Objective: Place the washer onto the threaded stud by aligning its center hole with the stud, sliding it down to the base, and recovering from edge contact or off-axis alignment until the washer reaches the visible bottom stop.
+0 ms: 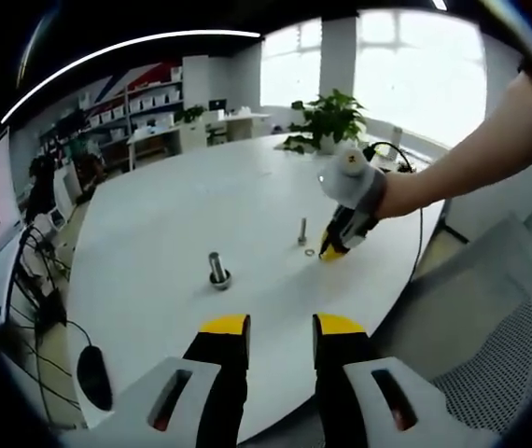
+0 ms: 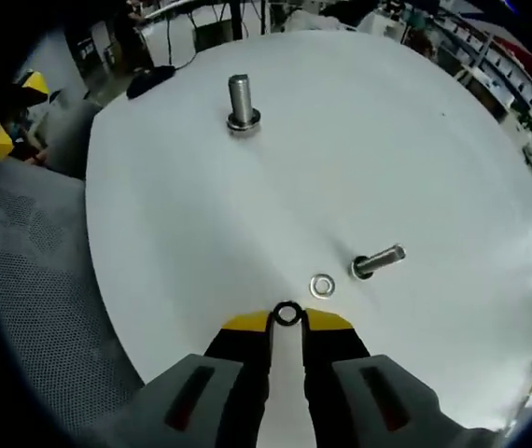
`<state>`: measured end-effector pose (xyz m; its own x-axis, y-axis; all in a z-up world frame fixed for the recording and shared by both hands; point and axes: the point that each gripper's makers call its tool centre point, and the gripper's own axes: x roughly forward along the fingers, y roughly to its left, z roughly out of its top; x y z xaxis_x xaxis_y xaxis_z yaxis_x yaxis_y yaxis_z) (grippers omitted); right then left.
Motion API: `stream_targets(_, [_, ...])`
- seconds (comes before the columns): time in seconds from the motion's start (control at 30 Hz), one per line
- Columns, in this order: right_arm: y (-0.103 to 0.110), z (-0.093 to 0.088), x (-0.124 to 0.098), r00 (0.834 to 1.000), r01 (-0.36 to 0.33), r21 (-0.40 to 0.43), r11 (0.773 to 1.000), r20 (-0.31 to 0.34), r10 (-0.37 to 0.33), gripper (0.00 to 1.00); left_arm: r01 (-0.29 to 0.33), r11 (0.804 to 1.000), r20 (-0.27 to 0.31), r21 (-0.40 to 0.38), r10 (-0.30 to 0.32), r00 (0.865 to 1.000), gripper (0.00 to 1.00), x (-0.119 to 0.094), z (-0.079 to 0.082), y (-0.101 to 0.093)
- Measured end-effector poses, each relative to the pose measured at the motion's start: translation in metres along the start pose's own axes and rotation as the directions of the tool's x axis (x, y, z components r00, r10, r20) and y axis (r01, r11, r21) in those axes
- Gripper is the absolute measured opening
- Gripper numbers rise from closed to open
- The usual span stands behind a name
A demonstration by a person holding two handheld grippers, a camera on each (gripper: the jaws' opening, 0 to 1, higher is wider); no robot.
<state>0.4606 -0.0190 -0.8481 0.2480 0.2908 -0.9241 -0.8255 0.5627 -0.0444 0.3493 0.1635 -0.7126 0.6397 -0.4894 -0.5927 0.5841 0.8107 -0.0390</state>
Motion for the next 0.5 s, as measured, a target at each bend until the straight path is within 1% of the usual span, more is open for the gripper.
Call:
stream_targets(0.1, [-0.009, 0.001, -0.007, 1.0, 0.014, 0.014, 1.0, 0.018, -0.014, 0.14, -0.002, 1.0, 0.005, -0.008, 0.002, 1.0, 0.25, 0.0, 0.001, 0.001])
stream_targets(0.23, [-0.017, 0.006, -0.017, 0.998, 0.033, 0.018, 0.999, 0.044, -0.033, 0.14, -0.003, 1.0, 0.004, -0.011, 0.003, 1.0, 0.25, 0.0, 0.0, 0.001])
stream_targets(0.37, [-0.025, 0.015, -0.028, 0.995, 0.061, 0.0, 0.998, 0.073, -0.06, 0.14, -0.007, 1.0, 0.006, -0.018, 0.007, 1.0, 0.25, -0.001, 0.0, 0.003])
stream_targets(0.5, [-0.035, 0.025, -0.036, 0.992, 0.075, 0.006, 0.997, 0.098, -0.075, 0.14, -0.005, 1.0, 0.003, -0.014, 0.006, 1.0, 0.25, -0.001, 0.0, 0.002])
